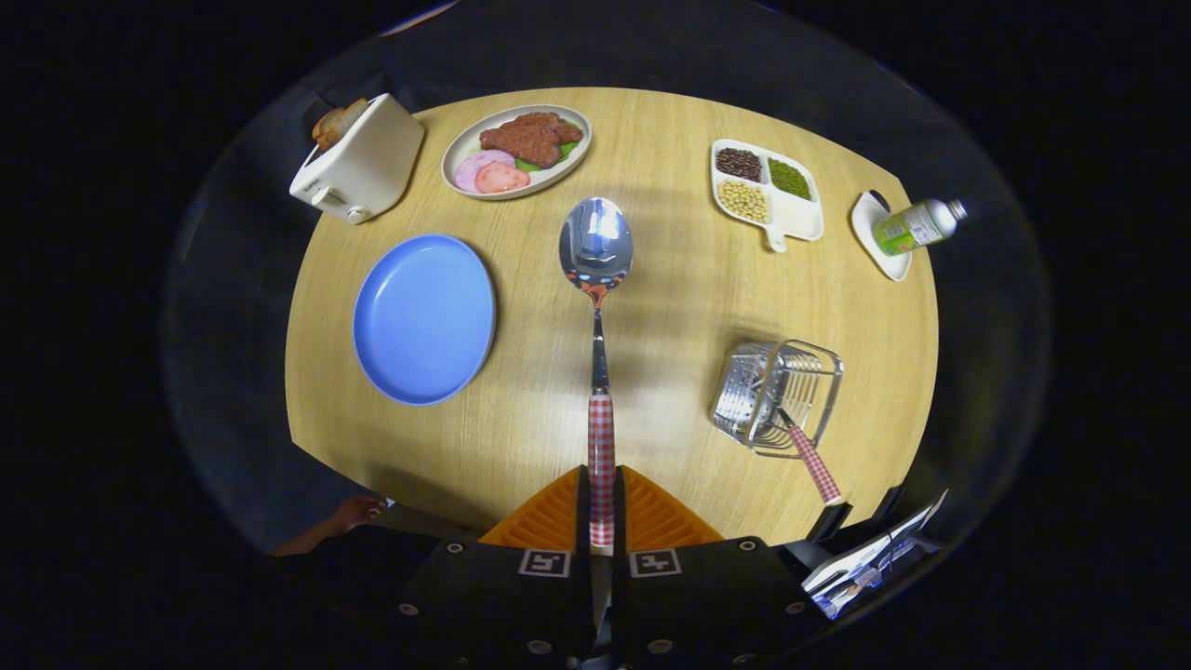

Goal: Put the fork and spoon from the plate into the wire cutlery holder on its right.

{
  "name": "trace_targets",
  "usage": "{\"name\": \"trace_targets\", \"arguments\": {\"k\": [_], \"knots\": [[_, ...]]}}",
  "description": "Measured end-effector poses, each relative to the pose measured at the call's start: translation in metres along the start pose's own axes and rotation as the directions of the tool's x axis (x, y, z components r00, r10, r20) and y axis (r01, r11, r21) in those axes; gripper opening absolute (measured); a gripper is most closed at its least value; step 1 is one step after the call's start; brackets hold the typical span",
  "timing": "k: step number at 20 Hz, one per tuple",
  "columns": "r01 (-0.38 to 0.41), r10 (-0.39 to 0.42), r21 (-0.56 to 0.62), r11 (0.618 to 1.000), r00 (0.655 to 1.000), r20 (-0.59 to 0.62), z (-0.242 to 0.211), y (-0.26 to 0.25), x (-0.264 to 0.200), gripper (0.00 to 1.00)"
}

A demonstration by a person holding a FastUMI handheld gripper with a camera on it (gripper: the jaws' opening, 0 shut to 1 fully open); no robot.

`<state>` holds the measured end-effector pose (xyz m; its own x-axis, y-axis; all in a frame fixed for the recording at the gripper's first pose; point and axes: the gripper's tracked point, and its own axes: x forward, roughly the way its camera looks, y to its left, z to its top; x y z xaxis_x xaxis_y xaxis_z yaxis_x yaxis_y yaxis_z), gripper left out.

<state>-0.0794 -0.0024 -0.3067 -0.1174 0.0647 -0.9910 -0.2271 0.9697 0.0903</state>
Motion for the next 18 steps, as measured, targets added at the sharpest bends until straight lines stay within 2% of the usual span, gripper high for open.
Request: {"name": "trace_targets", "arguments": {"k": [5,7,12,18], "knots": [[0.042,-0.041,0.076,0.996,0.999,-0.016,-0.021,-0.058,-0.015,0.08],[0.053,-0.049,0.070,0.996,0.997,-0.060,-0.044,-0.058,-0.006,0.09],[0.024,-0.013,0.061,0.998,0.983,-0.185,-0.070,-0.075,0.003,0.08],[-0.015,0.034,0.062,0.998,0.945,-0.325,-0.073,-0.084,0.014,0.09]]}}
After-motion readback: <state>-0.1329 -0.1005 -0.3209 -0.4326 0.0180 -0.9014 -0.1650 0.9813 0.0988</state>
